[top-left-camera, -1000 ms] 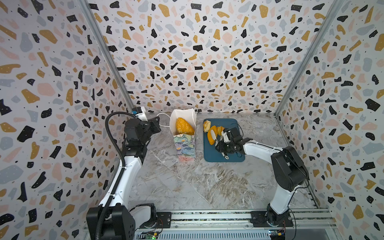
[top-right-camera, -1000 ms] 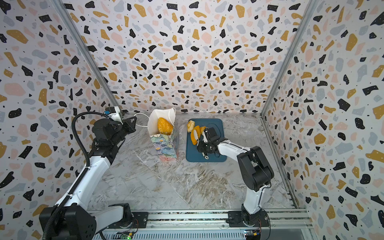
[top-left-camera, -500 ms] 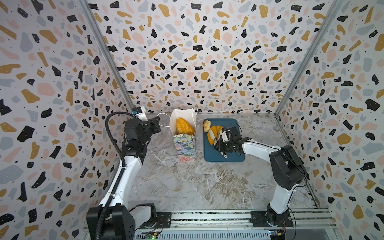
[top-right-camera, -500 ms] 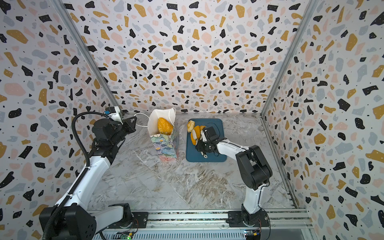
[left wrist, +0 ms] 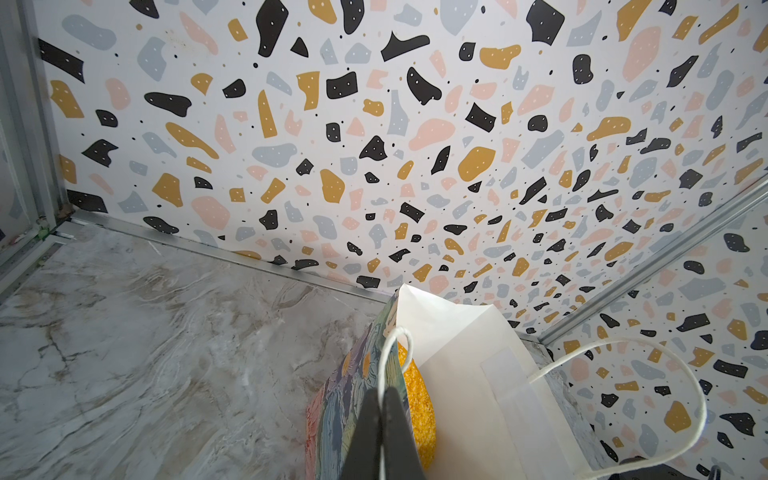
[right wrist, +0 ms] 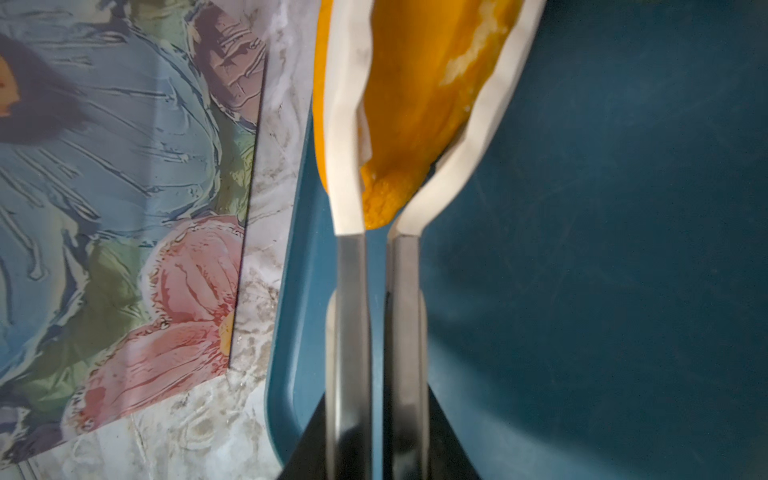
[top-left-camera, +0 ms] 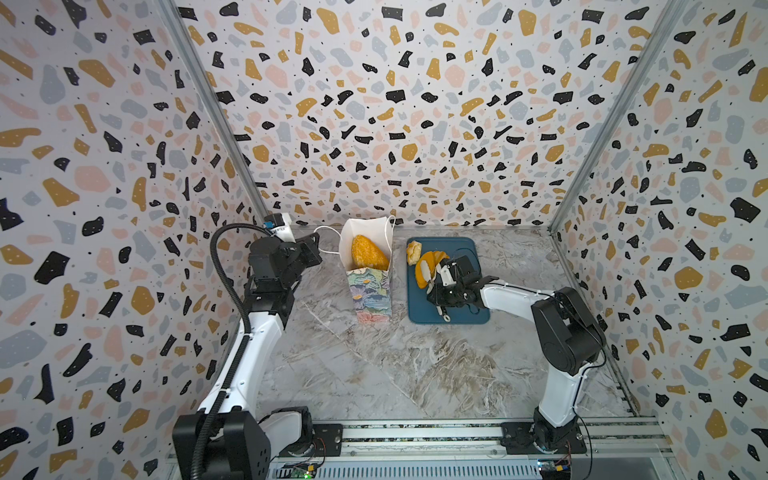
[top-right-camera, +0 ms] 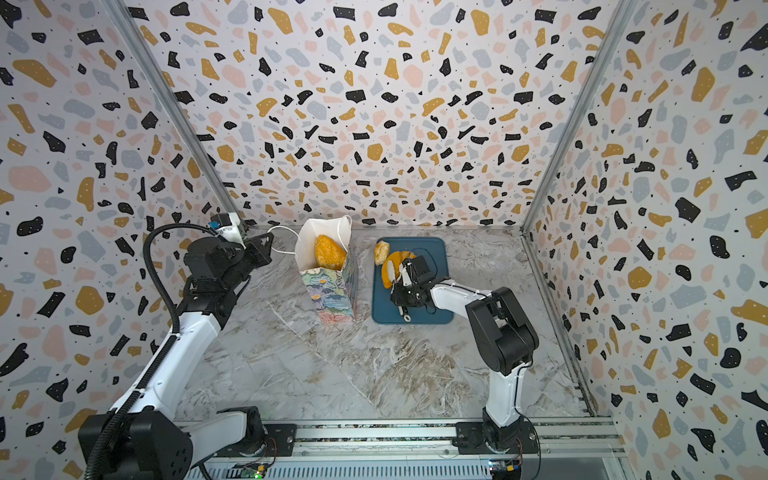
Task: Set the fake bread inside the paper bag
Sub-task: 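Lower the tongs and close them around the flat orange bread, then lift the flat orange bread with the tongs and carry it toward the bag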
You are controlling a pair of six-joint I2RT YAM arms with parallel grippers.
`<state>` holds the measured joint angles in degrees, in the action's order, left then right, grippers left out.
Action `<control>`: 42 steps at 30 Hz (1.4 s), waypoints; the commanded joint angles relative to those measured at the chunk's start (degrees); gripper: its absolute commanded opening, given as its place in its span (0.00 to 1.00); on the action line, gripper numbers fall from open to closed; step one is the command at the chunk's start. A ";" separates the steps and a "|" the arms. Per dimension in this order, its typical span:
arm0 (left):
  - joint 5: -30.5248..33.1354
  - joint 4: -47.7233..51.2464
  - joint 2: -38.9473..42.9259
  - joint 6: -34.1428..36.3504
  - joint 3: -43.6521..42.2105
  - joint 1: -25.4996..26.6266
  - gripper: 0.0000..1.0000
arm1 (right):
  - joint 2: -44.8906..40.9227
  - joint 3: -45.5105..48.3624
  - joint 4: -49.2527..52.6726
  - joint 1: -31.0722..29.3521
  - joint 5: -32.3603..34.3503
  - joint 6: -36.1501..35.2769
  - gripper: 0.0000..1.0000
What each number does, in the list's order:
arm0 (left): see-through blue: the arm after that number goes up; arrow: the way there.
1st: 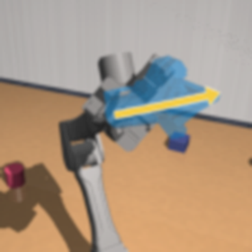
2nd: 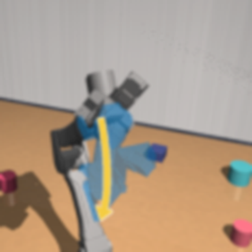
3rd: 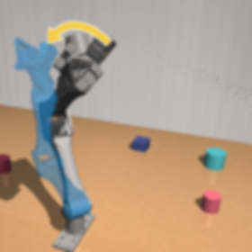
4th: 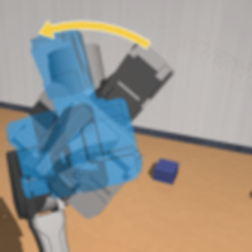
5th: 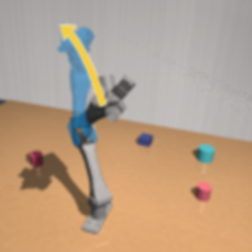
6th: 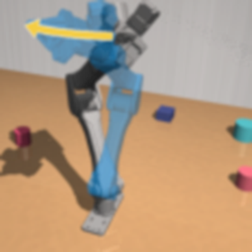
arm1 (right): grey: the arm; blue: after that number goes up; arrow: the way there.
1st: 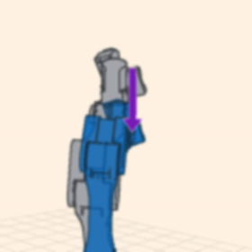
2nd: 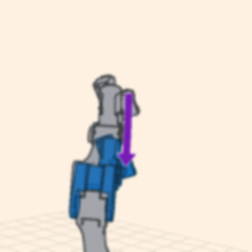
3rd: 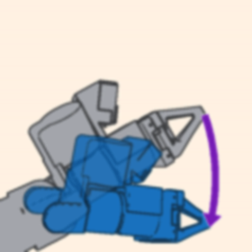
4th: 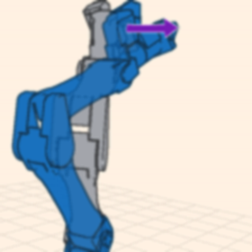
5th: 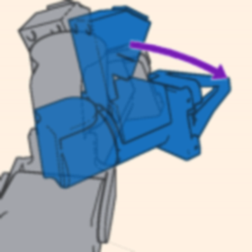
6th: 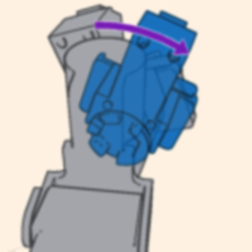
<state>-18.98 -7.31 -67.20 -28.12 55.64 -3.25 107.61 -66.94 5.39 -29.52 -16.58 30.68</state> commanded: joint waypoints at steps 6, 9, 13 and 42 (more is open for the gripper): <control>-0.02 -1.30 0.53 0.43 -0.18 0.08 0.00 | -6.19 1.09 -1.67 1.30 -1.09 2.00 0.27; -0.09 -1.30 0.51 0.43 -0.18 0.08 0.00 | -7.79 1.37 -1.61 1.48 -1.01 2.11 0.27; -0.12 -1.21 0.55 0.34 -0.18 0.09 0.00 | -8.97 1.07 -0.76 1.79 -1.82 2.23 0.27; -0.86 -2.50 1.61 -1.84 -0.60 0.16 0.00 | -22.32 11.29 -2.14 1.76 -0.31 7.18 0.27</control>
<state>-19.05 -7.40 -67.16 -29.50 55.64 -3.25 89.27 -56.25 5.54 -27.81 -17.98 37.04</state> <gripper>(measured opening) 0.046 0.267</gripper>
